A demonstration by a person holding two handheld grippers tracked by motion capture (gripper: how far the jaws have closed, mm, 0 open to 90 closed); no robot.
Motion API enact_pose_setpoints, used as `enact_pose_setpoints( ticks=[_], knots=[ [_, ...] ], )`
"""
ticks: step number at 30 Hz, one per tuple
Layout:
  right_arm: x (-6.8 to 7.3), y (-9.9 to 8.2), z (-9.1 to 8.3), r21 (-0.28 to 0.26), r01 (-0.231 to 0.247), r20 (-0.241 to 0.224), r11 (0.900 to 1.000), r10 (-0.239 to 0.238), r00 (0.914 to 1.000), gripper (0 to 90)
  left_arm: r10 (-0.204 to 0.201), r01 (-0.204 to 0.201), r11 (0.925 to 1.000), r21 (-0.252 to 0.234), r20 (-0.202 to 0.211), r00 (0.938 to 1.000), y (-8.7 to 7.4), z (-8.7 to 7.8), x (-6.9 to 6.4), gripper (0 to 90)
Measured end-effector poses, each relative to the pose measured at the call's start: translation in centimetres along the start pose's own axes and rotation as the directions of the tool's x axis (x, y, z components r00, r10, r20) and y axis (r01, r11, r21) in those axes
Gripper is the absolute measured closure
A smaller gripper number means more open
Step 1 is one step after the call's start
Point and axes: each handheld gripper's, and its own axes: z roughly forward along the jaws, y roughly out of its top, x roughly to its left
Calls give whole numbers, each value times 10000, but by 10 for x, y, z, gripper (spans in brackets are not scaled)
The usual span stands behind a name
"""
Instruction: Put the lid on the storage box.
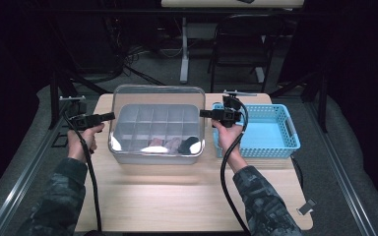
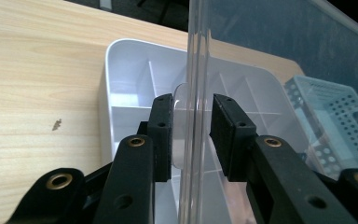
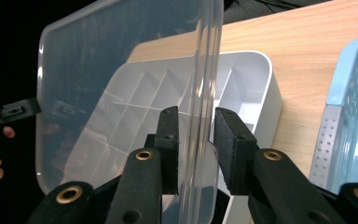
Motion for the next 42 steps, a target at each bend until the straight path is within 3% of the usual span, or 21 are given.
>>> enact_pose_setpoints(
  ticks=[6,13,24,26,33,35,36,38,39,40,42],
  knots=[
    [-6,4,16,393,-432,104,9983,428,9990,715,-403,404,9985,370,-32,9992,2,12,11,697],
    [-15,8,32,801,-624,215,9948,608,9979,709,-414,435,9967,690,-313,9987,3,22,18,695],
    [-20,6,51,1074,-377,688,9935,305,9972,691,-628,678,9920,1064,-489,9968,0,35,30,690],
    [-22,5,55,1039,-532,753,9932,455,9961,687,-735,785,9907,1110,-485,9961,-1,39,32,689],
    [-26,2,63,1264,-451,992,9909,326,9945,673,-930,995,9868,1281,-558,9941,-2,46,37,684],
    [-27,1,65,1274,-450,1039,9908,318,9941,668,-451,624,9873,1462,-1194,9918,-2,49,34,718],
    [-28,1,67,1367,-419,1167,9897,260,9928,657,-302,517,9849,1654,-1304,9910,-3,50,33,732],
    [-33,-1,70,1559,-381,1315,9870,175,9912,630,-615,780,9849,1543,-1089,9922,-7,54,35,737],
    [-36,-2,72,1589,-509,1318,9860,299,9908,630,-556,726,9857,1519,-1130,9920,-7,54,34,735],
    [-41,-4,71,1524,-716,1042,9857,560,9930,633,-513,677,9860,1523,-1089,9927,-7,54,34,731],
    [-41,-4,70,1492,-712,1038,9862,560,9930,633,-373,541,9856,1600,-1064,9936,-8,52,33,716]
  ],
)
